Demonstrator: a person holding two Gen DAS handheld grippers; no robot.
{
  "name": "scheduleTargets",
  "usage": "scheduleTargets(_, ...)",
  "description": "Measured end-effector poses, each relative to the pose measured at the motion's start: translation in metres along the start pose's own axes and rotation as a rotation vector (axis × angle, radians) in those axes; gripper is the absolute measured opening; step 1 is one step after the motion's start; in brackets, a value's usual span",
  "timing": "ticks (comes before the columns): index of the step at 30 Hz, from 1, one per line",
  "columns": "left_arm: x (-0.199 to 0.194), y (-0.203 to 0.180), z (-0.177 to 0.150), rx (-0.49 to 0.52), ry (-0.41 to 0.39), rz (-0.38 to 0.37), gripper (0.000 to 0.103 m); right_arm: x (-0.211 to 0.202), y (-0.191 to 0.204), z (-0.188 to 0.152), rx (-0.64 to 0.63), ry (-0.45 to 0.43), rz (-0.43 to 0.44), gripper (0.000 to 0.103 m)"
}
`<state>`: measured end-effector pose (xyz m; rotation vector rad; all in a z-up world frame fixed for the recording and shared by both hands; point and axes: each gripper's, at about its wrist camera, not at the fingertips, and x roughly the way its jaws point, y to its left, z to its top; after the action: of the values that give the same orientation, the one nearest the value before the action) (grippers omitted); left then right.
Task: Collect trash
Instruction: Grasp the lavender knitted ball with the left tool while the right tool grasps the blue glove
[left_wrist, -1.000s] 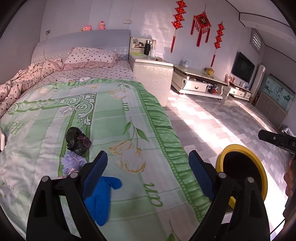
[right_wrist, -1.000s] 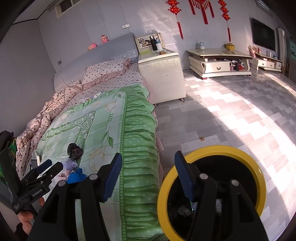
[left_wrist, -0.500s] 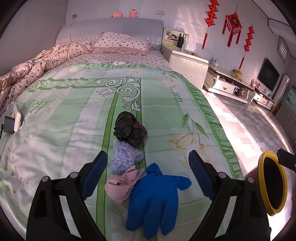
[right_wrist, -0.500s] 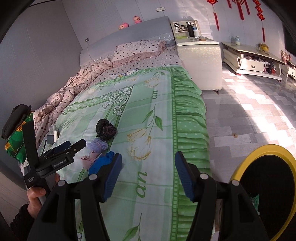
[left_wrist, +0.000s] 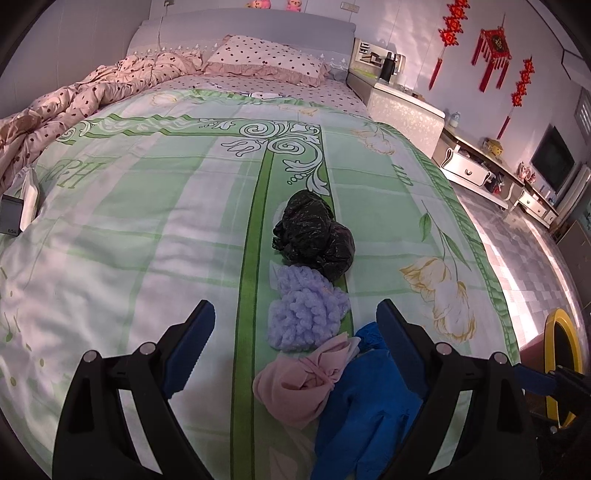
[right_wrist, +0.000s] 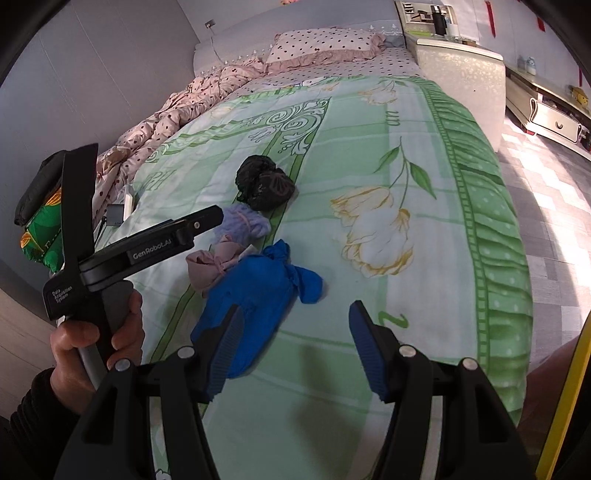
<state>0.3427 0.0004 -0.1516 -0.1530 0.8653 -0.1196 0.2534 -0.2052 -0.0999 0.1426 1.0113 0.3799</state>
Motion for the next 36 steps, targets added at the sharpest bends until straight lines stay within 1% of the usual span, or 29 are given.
scheduleTargets(3, 0.009, 0.004, -0.001, -0.001, 0.015, -0.003, 0.085, 0.016, 0.009, -0.001, -0.027, 0.027, 0.004, 0.056)
scheduleTargets(4, 0.012, 0.006, -0.001, -0.006, 0.021, -0.007, 0.084, 0.020, 0.012, -0.001, -0.036, 0.034, 0.001, 0.056)
scheduleTargets(6, 0.018, 0.008, -0.001, -0.012, 0.034, -0.023, 0.078, 0.030, 0.016, -0.002, -0.048, 0.050, -0.001, 0.056)
scheduleTargets(8, 0.024, 0.010, -0.002, -0.009, 0.049, -0.034, 0.068, 0.039, 0.019, -0.002, -0.056, 0.067, -0.001, 0.056)
scheduleTargets(9, 0.026, 0.010, -0.003, -0.007, 0.055, -0.041, 0.066, 0.043, 0.021, -0.001, -0.060, 0.072, -0.002, 0.056)
scheduleTargets(11, 0.030, 0.009, -0.002, -0.006, 0.062, -0.066, 0.055, 0.049, 0.024, -0.001, -0.070, 0.081, 0.001, 0.056)
scheduleTargets(12, 0.031, 0.009, -0.001, -0.006, 0.065, -0.077, 0.052, 0.052, 0.027, -0.001, -0.077, 0.086, 0.001, 0.056)
scheduleTargets(14, 0.033, 0.008, 0.001, -0.009, 0.070, -0.107, 0.042, 0.058, 0.032, 0.000, -0.088, 0.094, 0.003, 0.056)
scheduleTargets(15, 0.034, 0.007, 0.002, -0.009, 0.072, -0.117, 0.038, 0.061, 0.034, 0.000, -0.096, 0.100, 0.005, 0.056)
scheduleTargets(17, 0.035, 0.007, 0.003, -0.006, 0.070, -0.129, 0.026, 0.066, 0.039, -0.001, -0.108, 0.112, 0.005, 0.055)
scheduleTargets(18, 0.035, 0.007, 0.004, -0.006, 0.070, -0.138, 0.023, 0.069, 0.040, -0.001, -0.114, 0.118, 0.005, 0.052)
scheduleTargets(19, 0.035, 0.008, 0.003, -0.008, 0.070, -0.145, 0.022, 0.071, 0.042, -0.002, -0.121, 0.123, 0.004, 0.048)
scheduleTargets(20, 0.035, 0.008, 0.003, -0.009, 0.068, -0.151, 0.020, 0.073, 0.044, -0.003, -0.127, 0.126, 0.000, 0.046)
scheduleTargets(21, 0.034, 0.009, 0.004, -0.010, 0.068, -0.154, 0.020, 0.075, 0.045, -0.003, -0.130, 0.128, -0.002, 0.042)
scheduleTargets(22, 0.034, 0.011, 0.003, -0.013, 0.067, -0.158, 0.019, 0.077, 0.045, -0.003, -0.131, 0.129, -0.003, 0.036)
scheduleTargets(26, 0.031, 0.016, 0.003, -0.028, 0.060, -0.165, 0.018, 0.082, 0.046, -0.003, -0.144, 0.144, 0.007, 0.021)
scheduleTargets(28, 0.029, 0.017, 0.002, -0.029, 0.056, -0.161, 0.018, 0.083, 0.047, -0.004, -0.149, 0.145, 0.007, 0.010)
scheduleTargets(31, 0.027, 0.019, 0.002, -0.033, 0.052, -0.160, 0.018, 0.082, 0.047, -0.004, -0.145, 0.141, 0.006, 0.004)
scheduleTargets(36, 0.017, 0.023, 0.005, -0.047, 0.036, -0.165, 0.018, 0.070, 0.048, -0.006, -0.148, 0.110, 0.005, 0.002)
